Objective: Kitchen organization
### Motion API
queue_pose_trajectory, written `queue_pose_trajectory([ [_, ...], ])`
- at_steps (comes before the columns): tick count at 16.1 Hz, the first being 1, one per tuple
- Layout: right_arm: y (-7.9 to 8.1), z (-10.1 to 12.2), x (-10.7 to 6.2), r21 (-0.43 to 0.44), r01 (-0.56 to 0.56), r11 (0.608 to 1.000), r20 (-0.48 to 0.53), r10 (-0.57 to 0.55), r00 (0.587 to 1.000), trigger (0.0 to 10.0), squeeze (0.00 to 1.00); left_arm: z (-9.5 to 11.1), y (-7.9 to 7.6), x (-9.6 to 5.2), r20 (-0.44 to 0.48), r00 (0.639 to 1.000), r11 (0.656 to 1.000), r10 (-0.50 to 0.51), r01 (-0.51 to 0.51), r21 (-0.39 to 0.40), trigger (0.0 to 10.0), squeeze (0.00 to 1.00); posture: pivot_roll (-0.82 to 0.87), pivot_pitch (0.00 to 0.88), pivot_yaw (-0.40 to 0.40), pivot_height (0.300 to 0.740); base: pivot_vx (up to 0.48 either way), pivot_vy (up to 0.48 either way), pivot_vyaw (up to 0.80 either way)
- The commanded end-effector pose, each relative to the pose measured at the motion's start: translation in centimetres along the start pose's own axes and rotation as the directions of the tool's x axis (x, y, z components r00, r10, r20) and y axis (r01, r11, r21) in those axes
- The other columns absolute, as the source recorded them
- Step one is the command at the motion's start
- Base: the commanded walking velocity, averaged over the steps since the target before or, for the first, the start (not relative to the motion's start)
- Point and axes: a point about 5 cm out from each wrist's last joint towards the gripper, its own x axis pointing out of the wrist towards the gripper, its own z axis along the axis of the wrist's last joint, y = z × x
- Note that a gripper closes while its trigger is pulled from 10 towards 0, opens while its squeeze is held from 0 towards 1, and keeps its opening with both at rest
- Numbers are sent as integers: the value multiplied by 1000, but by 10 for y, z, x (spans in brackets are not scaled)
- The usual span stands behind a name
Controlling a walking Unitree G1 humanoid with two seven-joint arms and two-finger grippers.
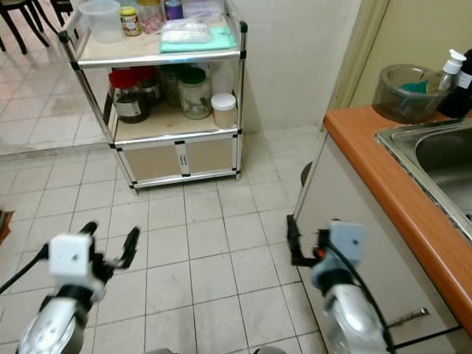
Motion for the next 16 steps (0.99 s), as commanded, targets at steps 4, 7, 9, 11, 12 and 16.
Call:
queue_pose_trajectory([
  [4,-3,6,-15,-32,-1,999,-26,0,1000,10000,1000,6,0,-18,-7,1000,999,16,-16,38,10000,0,-71,0,30,740,0,0,0],
  [7,-4,6,-20,-30,19,999,-21,-20,1000,10000,1000,10,-2,-21,-3,1000,997,-15,15,76,10000,0,-56,0,23,740,0,0,0],
  [9,-5,2,-23,-38,17,999,-33,-19,999,10000,1000,11,-1,-19,4,1000,996,-16,16,93,10000,0,-45,0,24,740,0,0,-250],
  [11,-4,1,-23,-36,13,999,-44,-15,999,10000,1000,12,0,-18,0,1000,994,-17,16,105,10000,0,-45,0,20,740,0,0,-800],
  [12,-4,1,-23,-40,10,999,-40,-12,999,10000,1000,12,1,-17,0,1000,994,-15,15,108,10000,0,-45,0,22,740,0,0,-800],
  [16,6,7,-13,-5,-27,1000,15,27,1000,10000,1000,21,0,-6,32,999,997,-32,30,73,10000,0,-17,0,33,740,0,0,-800],
])
